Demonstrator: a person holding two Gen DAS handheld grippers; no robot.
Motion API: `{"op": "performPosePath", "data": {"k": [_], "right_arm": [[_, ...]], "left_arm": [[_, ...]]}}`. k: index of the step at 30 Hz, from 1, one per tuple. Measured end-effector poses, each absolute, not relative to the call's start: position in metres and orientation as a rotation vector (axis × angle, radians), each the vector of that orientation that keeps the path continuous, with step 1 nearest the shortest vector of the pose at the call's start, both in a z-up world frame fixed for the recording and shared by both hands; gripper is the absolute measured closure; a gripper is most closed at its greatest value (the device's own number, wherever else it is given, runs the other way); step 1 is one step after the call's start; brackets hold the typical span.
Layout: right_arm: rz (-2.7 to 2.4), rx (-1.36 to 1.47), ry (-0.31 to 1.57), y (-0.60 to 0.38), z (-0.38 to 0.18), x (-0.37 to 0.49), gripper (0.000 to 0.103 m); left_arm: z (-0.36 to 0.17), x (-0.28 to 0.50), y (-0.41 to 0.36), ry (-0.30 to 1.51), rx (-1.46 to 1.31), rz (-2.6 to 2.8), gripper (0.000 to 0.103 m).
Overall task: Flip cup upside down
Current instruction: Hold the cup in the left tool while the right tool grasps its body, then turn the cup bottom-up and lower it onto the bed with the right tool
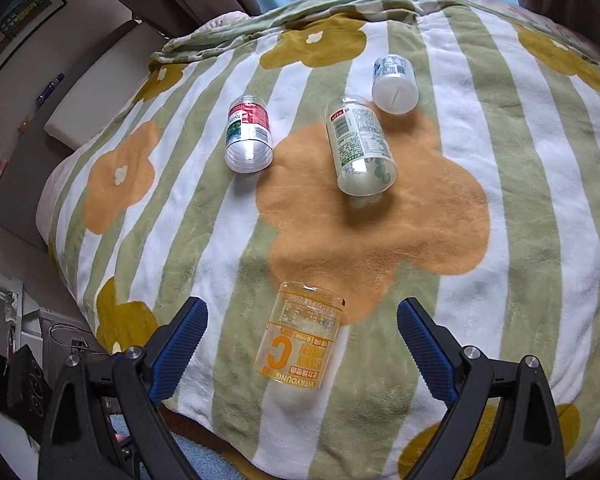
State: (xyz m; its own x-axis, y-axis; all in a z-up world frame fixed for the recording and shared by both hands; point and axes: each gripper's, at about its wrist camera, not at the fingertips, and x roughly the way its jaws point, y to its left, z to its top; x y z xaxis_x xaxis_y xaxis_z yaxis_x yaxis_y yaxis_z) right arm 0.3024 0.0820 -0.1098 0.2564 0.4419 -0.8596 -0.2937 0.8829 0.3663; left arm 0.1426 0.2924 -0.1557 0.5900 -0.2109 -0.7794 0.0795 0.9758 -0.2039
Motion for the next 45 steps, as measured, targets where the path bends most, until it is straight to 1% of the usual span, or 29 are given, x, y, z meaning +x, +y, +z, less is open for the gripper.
{"op": "performPosePath", "data": {"k": [7,10,11,14,16,18,19,20,23,25,26,29,31,33,38,41,45], "right_arm": [[0.411,0.068,1.449,0.119,-0.162,0.339,0.008],[0.378,0.035,1.502,0.125,-0.179,0.345,0.009],[0.374,0.03,1.512,0.127,-0.182,0.346,0.015],[0.372,0.048,1.551,0.126,-0.191,0.351,0.026],[0.373,0.072,1.569,0.124,-0.194,0.352,0.03],[0.377,0.087,1.583,0.124,-0.196,0.353,0.037],[0.38,0.095,1.587,0.123,-0.196,0.353,0.044],[0.389,0.109,1.588,0.122,-0.196,0.353,0.046],[0.389,0.148,1.569,0.116,-0.192,0.352,0.046],[0.395,0.157,1.519,0.112,-0.179,0.351,0.046],[0.397,0.135,1.463,0.111,-0.168,0.348,0.046],[0.449,0.062,1.24,0.113,-0.133,0.33,0.046],[0.486,0.07,1.097,0.112,-0.119,0.311,0.046],[0.497,0.051,0.965,0.117,-0.12,0.293,0.046],[0.43,-0.104,0.626,0.138,-0.138,0.247,0.046],[0.378,-0.162,0.522,0.141,-0.151,0.237,0.046],[0.367,-0.153,0.528,0.145,-0.163,0.244,0.046]], "left_arm": [[-0.181,0.142,0.297,0.932,-0.183,-0.189,0.0],[-0.188,0.142,0.296,0.935,-0.183,-0.199,0.0],[-0.19,0.142,0.296,0.935,-0.183,-0.201,0.0],[-0.196,0.142,0.296,0.938,-0.196,-0.21,0.0],[-0.2,0.143,0.297,0.94,-0.21,-0.213,0.0],[-0.203,0.143,0.298,0.941,-0.221,-0.216,0.0],[-0.204,0.142,0.298,0.94,-0.224,-0.215,0.0],[-0.205,0.142,0.299,0.938,-0.225,-0.213,0.0],[-0.208,0.141,0.301,0.933,-0.228,-0.203,0.0],[-0.209,0.141,0.304,0.93,-0.24,-0.199,0.0],[-0.209,0.14,0.305,0.926,-0.248,-0.198,0.0],[-0.208,0.139,0.309,0.913,-0.273,-0.195,0.0],[-0.206,0.137,0.311,0.897,-0.276,-0.186,0.0],[-0.205,0.136,0.312,0.886,-0.276,-0.179,0.0],[-0.204,0.132,0.314,0.868,-0.281,-0.174,0.0],[-0.204,0.13,0.316,0.86,-0.291,-0.175,0.0],[-0.206,0.131,0.318,0.859,-0.303,-0.175,0.0]]}}
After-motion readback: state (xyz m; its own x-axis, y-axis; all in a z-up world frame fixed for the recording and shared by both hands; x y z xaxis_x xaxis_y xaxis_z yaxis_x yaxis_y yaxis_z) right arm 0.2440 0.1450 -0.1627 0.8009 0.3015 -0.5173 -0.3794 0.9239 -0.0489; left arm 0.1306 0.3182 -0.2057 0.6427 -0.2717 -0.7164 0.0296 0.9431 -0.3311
